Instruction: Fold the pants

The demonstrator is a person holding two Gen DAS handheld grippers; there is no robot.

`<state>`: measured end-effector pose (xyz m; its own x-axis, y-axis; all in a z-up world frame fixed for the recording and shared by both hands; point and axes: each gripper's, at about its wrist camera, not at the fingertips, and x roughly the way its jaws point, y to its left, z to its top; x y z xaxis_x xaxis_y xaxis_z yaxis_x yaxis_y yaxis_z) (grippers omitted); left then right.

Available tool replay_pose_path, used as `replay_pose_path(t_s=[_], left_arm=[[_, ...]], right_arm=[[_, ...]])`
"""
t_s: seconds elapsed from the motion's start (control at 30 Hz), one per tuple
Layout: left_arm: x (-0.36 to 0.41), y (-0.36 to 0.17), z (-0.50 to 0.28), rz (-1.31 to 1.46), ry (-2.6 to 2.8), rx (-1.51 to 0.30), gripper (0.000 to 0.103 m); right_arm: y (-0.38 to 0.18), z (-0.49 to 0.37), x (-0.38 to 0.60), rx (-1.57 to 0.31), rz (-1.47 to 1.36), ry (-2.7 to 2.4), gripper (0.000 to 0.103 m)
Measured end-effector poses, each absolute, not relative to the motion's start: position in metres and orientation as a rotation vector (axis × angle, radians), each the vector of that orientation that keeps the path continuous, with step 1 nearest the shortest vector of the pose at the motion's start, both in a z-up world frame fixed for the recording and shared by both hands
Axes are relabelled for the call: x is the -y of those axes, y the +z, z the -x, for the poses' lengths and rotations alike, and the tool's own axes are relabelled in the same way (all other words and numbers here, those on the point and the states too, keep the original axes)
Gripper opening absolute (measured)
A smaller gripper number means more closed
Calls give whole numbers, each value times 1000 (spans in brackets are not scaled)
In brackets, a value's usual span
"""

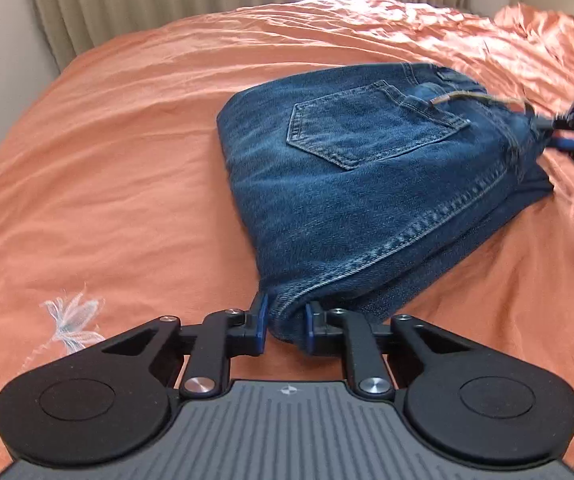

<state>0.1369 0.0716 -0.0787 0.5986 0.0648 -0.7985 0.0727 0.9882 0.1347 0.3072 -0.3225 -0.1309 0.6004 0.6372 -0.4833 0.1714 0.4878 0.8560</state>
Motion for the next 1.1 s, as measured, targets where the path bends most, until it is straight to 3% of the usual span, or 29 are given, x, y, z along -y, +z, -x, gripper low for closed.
replay_pose_path(t_s=[0.13,0.23,0.5,0.77,0.83,0.87,0.97,1.03,1.1], left_arm=[[-63,-89,-136,-303,-5,-982,12],[-68,-103,-137,-271,4,-1021,12],[-78,-105,-140,-158,14,-1093,12],[-79,-81,-122,-187,-11,-1169,13],[-89,-63,-122,-111,-20,-1123,17],[-94,-54,-124,-68,-21,-1094,19],[-110,-30,-140,93,-9,-997,39],[-126,-24,-160,240,2,-936,56],[-139,-27,-180,362,9,-905,60]], right_arm=[[-134,-306,325,-962,-988,299,12],[-158,-309,326,-1049,-1017,232,12],[-158,-314,324,-1071,-970,236,12],[-130,-297,344,-1003,-817,156,22],[-122,-296,354,-957,-817,177,26],[-119,-296,358,-931,-838,208,37],[-112,-306,358,-893,-858,318,57],[-110,-320,355,-889,-839,357,61],[-111,-335,354,-899,-827,382,62]])
